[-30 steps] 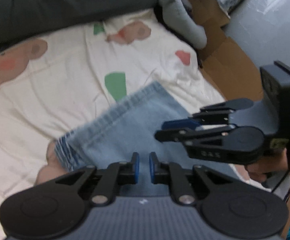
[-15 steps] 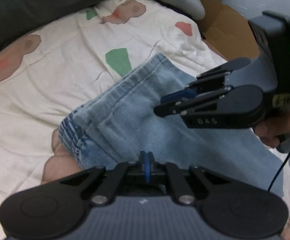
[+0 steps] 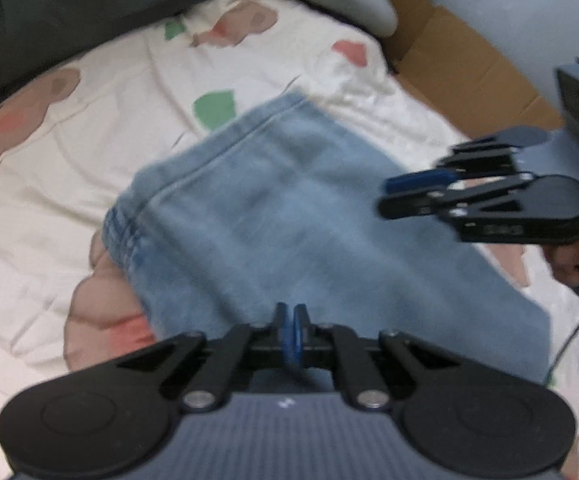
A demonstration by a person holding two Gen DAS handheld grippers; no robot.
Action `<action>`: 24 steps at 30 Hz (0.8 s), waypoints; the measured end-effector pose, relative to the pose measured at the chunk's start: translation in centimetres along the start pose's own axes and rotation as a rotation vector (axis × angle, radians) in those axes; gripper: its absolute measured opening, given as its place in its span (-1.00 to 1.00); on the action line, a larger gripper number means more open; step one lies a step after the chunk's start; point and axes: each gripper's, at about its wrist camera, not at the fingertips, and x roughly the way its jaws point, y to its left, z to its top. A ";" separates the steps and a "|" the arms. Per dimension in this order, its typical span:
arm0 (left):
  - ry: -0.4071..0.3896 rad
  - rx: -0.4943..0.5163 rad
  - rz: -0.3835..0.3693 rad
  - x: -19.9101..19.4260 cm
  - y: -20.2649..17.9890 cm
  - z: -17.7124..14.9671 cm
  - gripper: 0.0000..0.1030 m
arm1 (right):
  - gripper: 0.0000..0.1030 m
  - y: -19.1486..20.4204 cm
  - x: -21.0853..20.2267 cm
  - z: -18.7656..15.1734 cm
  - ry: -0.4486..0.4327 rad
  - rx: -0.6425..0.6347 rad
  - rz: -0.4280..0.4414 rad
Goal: Fold clothes
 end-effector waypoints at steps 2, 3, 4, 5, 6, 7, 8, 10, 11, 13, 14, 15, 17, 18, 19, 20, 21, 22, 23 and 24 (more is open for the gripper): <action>0.008 -0.009 -0.017 0.7 0.7 -0.3 -0.94 | -0.52 -0.3 0.3 -1.4 0.005 0.022 -0.018; 0.012 -0.009 -0.023 1.0 0.9 -0.4 -0.94 | -0.52 -0.4 0.7 -2.1 0.013 0.030 -0.032; 0.017 0.003 -0.028 1.2 1.0 -0.4 -0.93 | -0.52 -0.5 1.0 -2.7 0.020 0.033 -0.041; 0.023 0.012 -0.033 1.5 1.1 -0.3 -0.93 | -0.52 -0.5 1.3 -3.3 0.030 0.036 -0.049; 0.026 -0.005 -0.044 1.7 1.4 -0.2 -0.93 | -0.52 -0.6 1.5 -3.7 0.032 0.041 -0.055; 0.029 -0.023 -0.054 1.9 1.8 0.0 -0.92 | -0.52 -0.7 1.7 -4.1 0.032 0.047 -0.060; 0.032 -0.039 -0.063 2.1 2.0 0.2 -0.93 | -0.53 -0.8 1.8 -4.4 0.031 0.052 -0.065; 0.038 -0.023 -0.031 1.9 1.3 0.8 -0.93 | -0.53 -1.0 2.0 -4.8 0.027 0.058 -0.082; 0.033 -0.006 -0.013 1.5 0.7 1.3 -0.94 | -0.53 -1.1 1.9 -4.9 0.026 0.059 -0.091; -0.013 0.016 0.016 0.1 0.5 2.0 -0.93 | -0.53 -1.5 1.6 -5.4 0.026 0.066 -0.105; -0.038 0.021 0.029 -0.5 0.7 2.4 -0.92 | -0.53 -1.8 1.3 -5.7 0.028 0.076 -0.110; -0.063 0.024 0.043 -1.2 0.8 2.8 -0.92 | -0.53 -2.1 1.1 -6.0 0.030 0.085 -0.115; -0.085 0.006 0.070 -1.7 2.0 3.4 -0.94 | -0.53 -2.6 0.7 -6.8 0.029 0.096 -0.119; -0.094 -0.004 0.083 -1.8 2.6 3.6 -0.94 | -0.53 -2.8 0.5 -7.2 0.026 0.099 -0.118; -0.104 -0.019 0.087 -1.9 3.2 3.9 -0.94 | -0.53 -3.0 0.3 -7.6 0.023 0.102 -0.116; -0.114 -0.034 0.090 -2.0 3.8 4.1 -0.94 | -0.53 -3.0 0.2 -7.8 0.017 0.103 -0.118; -0.120 -0.051 0.084 -2.0 4.4 4.2 -0.94 | -0.53 -2.9 0.1 -7.9 0.011 0.103 -0.122; -0.123 -0.066 0.080 -2.0 4.9 4.2 -0.94 | -0.53 -2.7 0.0 -8.1 0.004 0.103 -0.125; -0.122 -0.071 0.085 -1.6 5.1 4.3 -0.94 | -0.53 -2.7 -0.1 -8.3 -0.004 0.106 -0.127; -0.121 -0.077 0.090 -1.3 5.2 4.3 -0.94 | -0.53 -2.7 -0.3 -8.5 -0.012 0.110 -0.127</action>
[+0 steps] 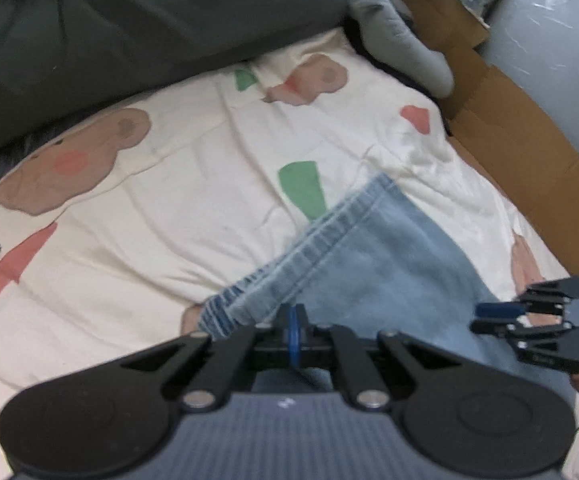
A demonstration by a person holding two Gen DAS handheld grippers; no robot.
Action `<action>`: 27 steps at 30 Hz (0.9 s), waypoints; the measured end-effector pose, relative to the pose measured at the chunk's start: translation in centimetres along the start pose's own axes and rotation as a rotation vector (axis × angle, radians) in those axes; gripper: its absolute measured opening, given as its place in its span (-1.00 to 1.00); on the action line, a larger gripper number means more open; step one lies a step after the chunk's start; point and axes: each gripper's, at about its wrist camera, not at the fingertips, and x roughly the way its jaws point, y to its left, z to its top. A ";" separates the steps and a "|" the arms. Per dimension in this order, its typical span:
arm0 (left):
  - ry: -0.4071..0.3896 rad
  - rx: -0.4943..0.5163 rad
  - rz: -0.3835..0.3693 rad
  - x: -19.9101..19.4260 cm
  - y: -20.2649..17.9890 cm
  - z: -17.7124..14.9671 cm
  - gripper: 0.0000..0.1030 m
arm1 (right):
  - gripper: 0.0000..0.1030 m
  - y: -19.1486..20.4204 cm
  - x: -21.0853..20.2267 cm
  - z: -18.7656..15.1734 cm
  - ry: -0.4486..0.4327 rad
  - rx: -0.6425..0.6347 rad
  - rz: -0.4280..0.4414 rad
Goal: Fold clothes
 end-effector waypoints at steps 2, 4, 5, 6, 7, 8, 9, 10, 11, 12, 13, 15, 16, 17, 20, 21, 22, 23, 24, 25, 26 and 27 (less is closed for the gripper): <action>0.003 -0.025 0.010 0.0 0.0 0.0 -0.94 | -0.53 -0.1 -0.4 -0.5 -0.018 0.010 -0.006; 0.006 -0.022 0.028 -0.3 -0.5 0.1 -0.94 | -0.52 -0.3 -1.0 -1.2 -0.035 0.037 -0.019; 0.006 -0.009 0.040 -0.6 -1.0 0.2 -0.94 | -0.52 -0.5 -1.3 -1.7 -0.040 0.063 -0.023; 0.007 0.005 0.050 -0.9 -1.4 0.2 -0.94 | -0.51 -0.7 -1.6 -2.2 -0.045 0.090 -0.027; 0.006 0.021 0.040 -1.1 -2.0 0.3 -0.91 | -0.51 -0.7 -1.9 -2.7 -0.045 0.103 -0.035; 0.004 0.038 0.030 -1.3 -2.5 0.3 -0.88 | -0.51 -0.6 -2.1 -3.4 -0.043 0.111 -0.045; -0.002 0.066 0.020 -1.5 -3.1 0.1 -0.88 | -0.51 -0.6 -2.2 -4.0 -0.041 0.119 -0.055; -0.009 0.093 0.010 -1.6 -3.7 0.0 -0.85 | -0.51 -0.5 -2.5 -4.6 -0.041 0.134 -0.067; -0.019 0.120 -0.003 -1.7 -4.3 -0.3 -0.81 | -0.51 -0.5 -2.8 -5.1 -0.042 0.152 -0.076; -0.032 0.148 -0.011 -1.6 -5.0 -0.6 -0.80 | -0.51 -0.4 -3.2 -5.6 -0.041 0.161 -0.082; -0.038 0.171 -0.021 -1.3 -5.6 -1.1 -0.78 | -0.50 -0.3 -3.6 -6.2 -0.035 0.163 -0.088; -0.019 0.174 -0.052 -0.8 -6.6 -1.8 -0.78 | -0.49 0.0 -4.4 -7.3 -0.019 0.165 -0.102; -0.007 0.165 -0.065 -0.7 -7.0 -2.2 -0.78 | -0.48 0.1 -4.9 -7.9 -0.009 0.170 -0.110; 0.009 0.170 -0.075 -0.7 -7.6 -2.6 -0.78 | -0.44 0.3 -5.9 -8.6 0.006 0.178 -0.126; 0.031 0.230 -0.101 -1.0 -9.6 -3.9 -0.74 | -0.20 0.8 -8.5 -10.6 0.021 0.204 -0.152; 0.035 0.254 -0.109 -1.2 -10.3 -4.2 -0.73 | -0.19 0.9 -9.1 -11.2 0.023 0.212 -0.162; 0.040 0.268 -0.120 -1.3 -10.8 -4.5 -0.69 | -0.19 0.9 -9.5 -11.8 0.026 0.221 -0.176; 0.044 0.272 -0.128 -1.4 -11.2 -4.7 -0.61 | -0.19 0.9 -10.0 -12.4 0.020 0.244 -0.187; 0.049 0.271 -0.135 -1.4 -11.5 -4.9 -0.58 | -0.19 0.8 -10.4 -12.9 0.012 0.272 -0.196; 0.057 0.272 -0.145 -1.3 -11.9 -4.9 -0.55 | -0.19 0.8 -10.9 -13.5 0.004 0.299 -0.206; 0.063 0.279 -0.155 -1.0 -12.3 -5.0 -0.55 | -0.19 0.7 -11.3 -14.0 -0.007 0.329 -0.217; 0.067 0.291 -0.166 -0.7 -12.8 -5.0 -0.55 | -0.19 0.6 -11.6 -14.6 -0.019 0.360 -0.228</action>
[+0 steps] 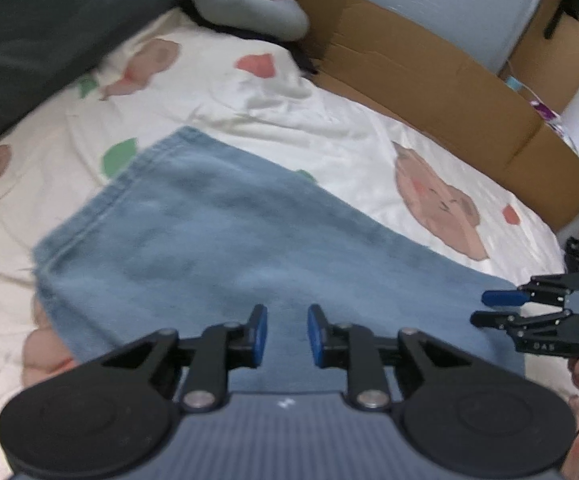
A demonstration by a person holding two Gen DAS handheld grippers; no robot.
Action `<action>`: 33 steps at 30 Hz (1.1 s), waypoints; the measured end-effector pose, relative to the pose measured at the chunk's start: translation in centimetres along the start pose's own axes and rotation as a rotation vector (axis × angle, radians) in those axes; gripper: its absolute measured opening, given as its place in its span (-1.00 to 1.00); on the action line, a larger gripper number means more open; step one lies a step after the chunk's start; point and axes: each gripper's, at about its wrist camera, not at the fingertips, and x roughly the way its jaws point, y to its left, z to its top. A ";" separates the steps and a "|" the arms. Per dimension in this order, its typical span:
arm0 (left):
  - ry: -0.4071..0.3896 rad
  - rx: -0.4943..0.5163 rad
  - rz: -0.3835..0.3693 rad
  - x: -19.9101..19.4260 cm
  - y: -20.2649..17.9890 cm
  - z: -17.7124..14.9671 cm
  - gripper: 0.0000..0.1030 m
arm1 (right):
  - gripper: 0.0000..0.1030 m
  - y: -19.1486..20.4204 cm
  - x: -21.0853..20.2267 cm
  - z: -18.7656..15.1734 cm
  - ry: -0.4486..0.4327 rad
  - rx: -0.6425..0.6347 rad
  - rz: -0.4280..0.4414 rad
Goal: Fold clothes
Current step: 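Open the left gripper and move both grippers back over the folded jeans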
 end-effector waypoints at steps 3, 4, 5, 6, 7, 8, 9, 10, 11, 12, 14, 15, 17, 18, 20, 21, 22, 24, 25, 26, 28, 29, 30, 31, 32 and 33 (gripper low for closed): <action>0.014 0.040 -0.026 1.5 -1.3 0.2 -0.55 | -0.18 -0.5 -0.1 -1.3 -0.006 0.027 -0.028; 0.021 0.050 -0.039 2.2 -1.7 0.2 -0.55 | -0.18 -0.6 -0.2 -1.7 -0.007 0.034 -0.038; 0.029 0.061 -0.052 2.8 -2.2 0.2 -0.55 | -0.18 -0.8 -0.3 -2.1 -0.007 0.035 -0.044; 0.037 0.071 -0.064 3.4 -2.6 0.2 -0.55 | -0.18 -0.9 -0.4 -2.5 -0.007 0.031 -0.049; 0.046 0.081 -0.070 4.0 -3.1 0.1 -0.55 | -0.18 -1.0 -0.5 -2.7 -0.005 0.023 -0.058; 0.055 0.091 -0.076 4.6 -3.6 0.0 -0.55 | -0.18 -1.2 -0.5 -3.0 -0.001 0.020 -0.072; 0.064 0.100 -0.081 5.2 -4.0 -0.1 -0.55 | -0.18 -1.5 -0.6 -3.2 0.000 0.028 -0.085; 0.071 0.107 -0.084 5.8 -4.5 -0.3 -0.55 | -0.18 -1.8 -0.7 -3.5 0.000 0.039 -0.098; 0.073 0.112 -0.089 6.1 -4.8 -0.5 -0.55 | -0.19 -2.2 -1.0 -3.8 -0.006 0.055 -0.116; 0.074 0.115 -0.093 6.3 -4.9 -0.7 -0.55 | -0.19 -2.4 -1.4 -3.9 -0.015 0.070 -0.131; 0.077 0.123 -0.092 6.8 -5.2 -1.1 -0.51 | -0.19 -2.6 -2.1 -4.4 -0.034 0.097 -0.147; 0.079 0.126 -0.086 7.0 -5.2 -1.3 -0.51 | -0.19 -2.6 -2.5 -4.7 -0.043 0.108 -0.149; 0.085 0.133 -0.078 7.5 -5.0 -1.6 -0.52 | -0.19 -2.6 -3.2 -5.2 -0.061 0.130 -0.155; 0.086 0.137 -0.077 7.7 -4.9 -1.8 -0.52 | -0.19 -2.4 -3.4 -5.5 -0.065 0.136 -0.154; 0.078 0.153 -0.069 8.1 -4.8 -2.1 -0.56 | -0.19 -1.8 -3.5 -6.1 -0.069 0.138 -0.148; 0.070 0.166 -0.063 8.3 -4.9 -2.2 -0.57 | -0.19 -1.4 -3.3 -6.3 -0.066 0.127 -0.146; 0.062 0.175 -0.061 8.4 -4.9 -2.3 -0.57 | -0.19 -1.0 -3.0 -6.5 -0.058 0.109 -0.151; 0.054 0.183 -0.056 8.4 -5.1 -2.3 -0.59 | -0.19 -0.8 -2.3 -6.9 -0.046 0.103 -0.160; 0.054 0.187 -0.055 8.2 -5.3 -2.2 -0.60 | -0.19 -0.8 -1.9 -7.1 -0.040 0.103 -0.165; 0.054 0.192 -0.055 8.1 -5.4 -2.2 -0.60 | -0.19 -1.1 -1.7 -7.2 -0.042 0.109 -0.170; 0.054 0.188 -0.083 7.5 -5.7 -2.1 -0.60 | -0.21 -1.7 -1.6 -7.4 -0.051 0.128 -0.180; 0.058 0.187 -0.100 7.3 -5.9 -2.2 -0.60 | -0.23 -2.0 -1.8 -7.3 -0.056 0.127 -0.200; 0.064 0.193 -0.114 7.4 -6.3 -2.2 -0.60 | -0.27 -2.4 -1.9 -7.3 -0.060 0.135 -0.217; 0.071 0.201 -0.128 7.4 -6.6 -2.3 -0.60 | -0.30 -2.7 -2.1 -7.3 -0.065 0.146 -0.229; 0.078 0.218 -0.143 7.7 -7.2 -2.5 -0.60 | -0.37 -3.0 -2.2 -7.4 -0.064 0.150 -0.230; 0.082 0.244 -0.155 7.9 -7.8 -2.6 -0.60 | -0.40 -3.2 -2.2 -7.4 -0.061 0.150 -0.226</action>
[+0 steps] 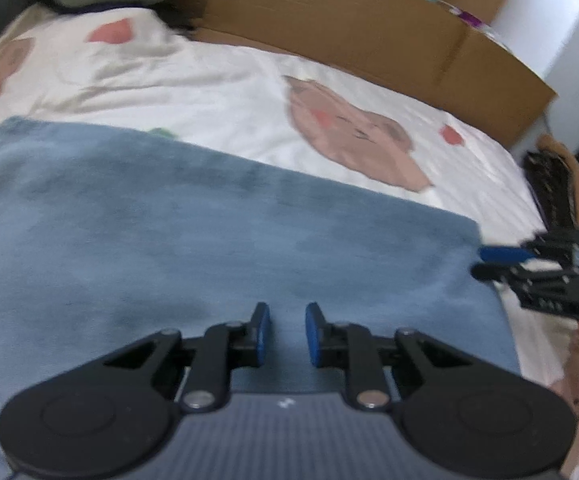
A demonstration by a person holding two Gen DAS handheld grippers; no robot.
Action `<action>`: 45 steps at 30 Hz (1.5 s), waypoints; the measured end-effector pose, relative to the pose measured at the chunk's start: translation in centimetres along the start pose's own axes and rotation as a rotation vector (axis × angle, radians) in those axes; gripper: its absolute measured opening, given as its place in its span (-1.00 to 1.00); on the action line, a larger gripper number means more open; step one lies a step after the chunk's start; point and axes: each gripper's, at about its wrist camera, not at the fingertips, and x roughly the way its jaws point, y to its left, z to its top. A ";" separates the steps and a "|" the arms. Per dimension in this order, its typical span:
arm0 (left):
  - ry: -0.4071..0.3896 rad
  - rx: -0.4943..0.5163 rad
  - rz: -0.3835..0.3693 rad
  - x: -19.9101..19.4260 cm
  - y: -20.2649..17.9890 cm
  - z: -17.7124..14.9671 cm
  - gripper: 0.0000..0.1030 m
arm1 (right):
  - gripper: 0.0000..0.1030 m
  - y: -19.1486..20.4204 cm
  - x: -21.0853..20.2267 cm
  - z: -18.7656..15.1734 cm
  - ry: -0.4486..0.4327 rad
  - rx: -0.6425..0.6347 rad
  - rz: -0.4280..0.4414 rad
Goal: Fold clothes
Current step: 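Open the left gripper and move both grippers back over the folded jeans, then close the left gripper on the jeans edge while the right gripper grasps beside it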
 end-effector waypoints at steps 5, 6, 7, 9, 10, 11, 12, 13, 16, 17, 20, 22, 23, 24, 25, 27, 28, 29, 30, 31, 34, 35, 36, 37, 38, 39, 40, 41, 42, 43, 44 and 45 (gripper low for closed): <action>0.025 0.110 -0.053 1.6 -2.6 0.3 -0.60 | -0.45 -0.7 0.5 0.4 -0.015 -0.001 0.019; 0.028 0.124 -0.060 1.8 -3.0 0.4 -0.60 | -0.46 -0.8 0.7 0.6 -0.015 0.015 0.022; 0.029 0.130 -0.062 2.0 -3.3 0.5 -0.60 | -0.47 -1.0 1.0 0.8 -0.014 0.029 0.025; 0.028 0.144 -0.067 2.2 -3.9 0.6 -0.60 | -0.50 -1.1 1.6 1.1 -0.008 0.049 0.025; 0.028 0.147 -0.070 2.4 -4.0 0.7 -0.59 | -0.51 -1.1 1.9 1.2 -0.006 0.056 0.024; 0.028 0.146 -0.074 2.5 -4.3 0.8 -0.59 | -0.52 -1.2 2.1 1.4 0.000 0.062 0.023; 0.032 0.137 -0.084 2.5 -4.5 0.9 -0.59 | -0.53 -1.2 2.3 1.6 0.007 0.069 0.023; 0.043 0.121 -0.107 2.5 -4.6 0.9 -0.59 | -0.54 -1.3 2.5 1.7 0.017 0.082 0.025; 0.055 0.144 -0.138 2.4 -6.1 1.3 -0.62 | -0.55 -2.0 3.0 2.1 0.050 0.153 0.044; 0.057 0.156 -0.148 2.4 -6.5 1.3 -0.62 | -0.56 -2.0 3.1 2.3 0.057 0.163 0.045; 0.061 0.187 -0.177 2.6 -7.9 1.3 -0.61 | -0.55 -1.9 3.1 2.3 0.063 0.174 0.041; 0.061 0.197 -0.188 2.9 -8.4 1.2 -0.59 | -0.54 -2.0 2.9 2.1 0.057 0.191 0.046; 0.067 0.201 -0.181 3.2 -8.5 1.0 -0.58 | -0.54 -2.2 2.8 1.9 0.049 0.207 0.053; 0.073 0.206 -0.174 3.6 -8.7 0.9 -0.58 | -0.54 -2.4 2.7 1.7 0.042 0.223 0.061; 0.079 0.210 -0.168 3.9 -8.8 0.7 -0.53 | -0.54 -2.4 2.5 1.5 0.044 0.237 0.064; 0.079 0.225 -0.159 4.4 -9.0 0.4 -0.49 | -0.54 -2.2 2.0 1.2 0.061 0.254 0.069; 0.083 0.232 -0.159 4.6 -9.2 0.6 -0.47 | -0.54 -2.0 1.7 1.0 0.074 0.241 0.077; 0.087 0.239 -0.158 4.8 -9.3 0.7 -0.45 | -0.54 -1.7 1.4 0.7 0.087 0.223 0.086; 0.091 0.247 -0.158 5.0 -9.4 0.9 -0.44 | -0.54 -1.4 1.1 0.5 0.099 0.206 0.095; 0.095 0.251 -0.158 5.2 -9.5 1.0 -0.44 | -0.54 -1.1 0.8 0.3 0.112 0.188 0.105; 0.107 0.227 -0.162 5.4 -9.7 1.5 -0.45 | -0.54 -0.4 -0.2 -0.6 0.120 0.161 0.102; 0.108 0.224 -0.163 5.4 -9.8 1.5 -0.46 | -0.54 -0.2 -0.4 -0.8 0.119 0.162 0.101; 0.110 0.224 -0.163 5.3 -9.9 1.5 -0.45 | -0.54 -0.1 -0.7 -1.0 0.120 0.156 0.099; 0.108 0.243 -0.167 5.1 -10.1 1.2 -0.45 | -0.53 0.1 -1.0 -1.1 0.120 0.148 0.098; 0.106 0.259 -0.168 4.8 -10.1 0.9 -0.45 | -0.52 0.3 -1.3 -1.3 0.121 0.140 0.096; 0.104 0.272 -0.169 4.4 -10.1 0.5 -0.45 | -0.54 0.5 -1.7 -1.4 0.122 0.128 0.098; 0.102 0.285 -0.171 4.0 -10.1 0.2 -0.45 | -0.55 0.7 -2.1 -1.5 0.124 0.113 0.103; 0.101 0.291 -0.171 3.6 -10.0 -0.1 -0.45 | -0.54 1.0 -2.6 -1.7 0.127 0.092 0.111; 0.100 0.296 -0.172 3.2 -9.9 -0.3 -0.45 | -0.54 1.3 -3.0 -1.9 0.133 0.067 0.121; 0.102 0.299 -0.175 2.8 -9.7 -0.5 -0.45 | -0.54 1.6 -3.3 -2.2 0.141 0.037 0.131; 0.108 0.300 -0.178 2.5 -9.6 -0.8 -0.45 | -0.55 2.0 -3.6 -2.5 0.149 0.008 0.144; 0.125 0.301 -0.180 2.3 -9.6 -1.2 -0.45 | -0.54 2.4 -3.9 -2.9 0.157 -0.020 0.158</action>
